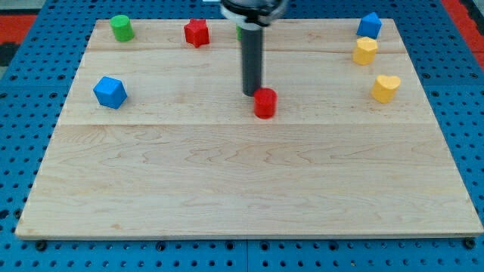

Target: Slide the red circle diagonally bottom right

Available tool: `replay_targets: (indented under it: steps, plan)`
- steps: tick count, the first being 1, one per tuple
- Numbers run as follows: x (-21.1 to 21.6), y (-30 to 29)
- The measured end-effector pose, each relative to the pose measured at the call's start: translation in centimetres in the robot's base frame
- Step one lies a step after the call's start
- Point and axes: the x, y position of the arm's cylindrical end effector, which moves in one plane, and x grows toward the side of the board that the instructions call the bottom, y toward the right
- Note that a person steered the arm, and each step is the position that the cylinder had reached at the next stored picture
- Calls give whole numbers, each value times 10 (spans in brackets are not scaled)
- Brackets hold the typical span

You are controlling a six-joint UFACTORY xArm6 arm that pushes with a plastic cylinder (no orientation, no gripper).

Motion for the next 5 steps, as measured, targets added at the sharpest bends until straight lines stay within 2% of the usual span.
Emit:
replay_targets:
  steps: [1, 2, 3, 4, 5]
  plan:
    - [58, 49]
    - [83, 63]
    - [69, 16]
    - [77, -12]
    - [98, 19]
